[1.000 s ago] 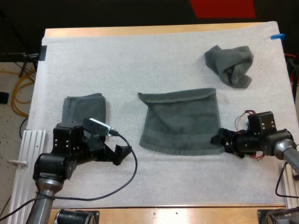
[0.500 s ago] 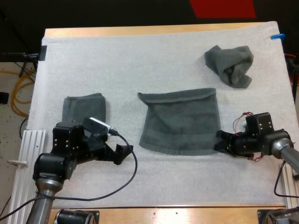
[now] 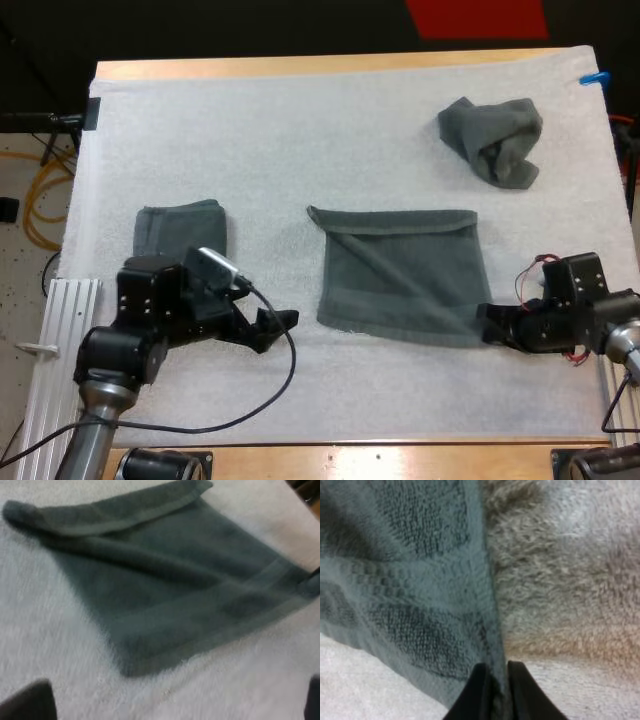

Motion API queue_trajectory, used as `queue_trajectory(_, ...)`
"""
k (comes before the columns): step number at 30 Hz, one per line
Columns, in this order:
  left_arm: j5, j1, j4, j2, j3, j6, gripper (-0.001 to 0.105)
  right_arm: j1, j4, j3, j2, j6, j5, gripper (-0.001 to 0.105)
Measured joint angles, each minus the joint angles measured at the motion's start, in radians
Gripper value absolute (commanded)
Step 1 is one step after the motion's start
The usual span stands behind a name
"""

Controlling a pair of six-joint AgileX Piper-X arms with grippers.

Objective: Pick towel from pile fold and stack

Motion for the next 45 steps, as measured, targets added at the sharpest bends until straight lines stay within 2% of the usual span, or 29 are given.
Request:
queue_trajectory(7,-0.268,-0.232,-0.021,0.149,0.0,-0.019,0.097,0.0,-0.004,0.0,-0.006,-0.001,0.0,0.001)
queue_trajectory(10,-0.331,-0.296,-0.078,0.24,0.0,-0.061,0.097,0.0,-0.004,0.0,-0.006,-0.001,0.0,0.001)
queue_trajectory(14,-0.36,-0.324,-0.192,0.365,0.0,-0.123,0.097,0.0,-0.004,0.0,-0.006,-0.001,0.0,0.001)
queue_trajectory(18,-0.366,-0.324,-0.275,0.479,-0.002,-0.148,0.097,0.0,-0.004,0.0,-0.006,-0.001,0.0,0.001)
queue_trajectory(25,-0.302,-0.324,-0.344,0.614,-0.019,-0.147,0.096,0.0,-0.004,0.0,-0.006,-0.001,0.0,0.001)
queue_trajectory(28,-0.298,-0.324,-0.352,0.638,-0.035,-0.148,0.089,0.0,-0.004,0.0,-0.006,-0.001,0.0,0.001)
queue_trajectory(32,-0.29,-0.321,-0.368,0.661,-0.04,-0.148,0.067,0.0,-0.004,0.0,-0.006,-0.001,0.0,0.001)
queue_trajectory(34,-0.245,-0.319,-0.382,0.675,-0.041,-0.148,0.06,0.0,-0.004,0.0,-0.006,-0.001,0.0,0.001)
queue_trajectory(37,-0.157,-0.319,-0.398,0.695,-0.042,-0.146,0.058,0.0,-0.004,0.0,-0.006,-0.001,0.0,0.001)
queue_trajectory(43,-0.132,-0.319,-0.4,0.699,-0.042,-0.152,0.057,0.0,-0.004,0.0,-0.006,-0.001,0.0,0.001)
queue_trajectory(45,-0.127,-0.32,-0.4,0.699,-0.042,-0.152,0.053,0.0,-0.004,0.0,-0.006,-0.001,0.0,0.001)
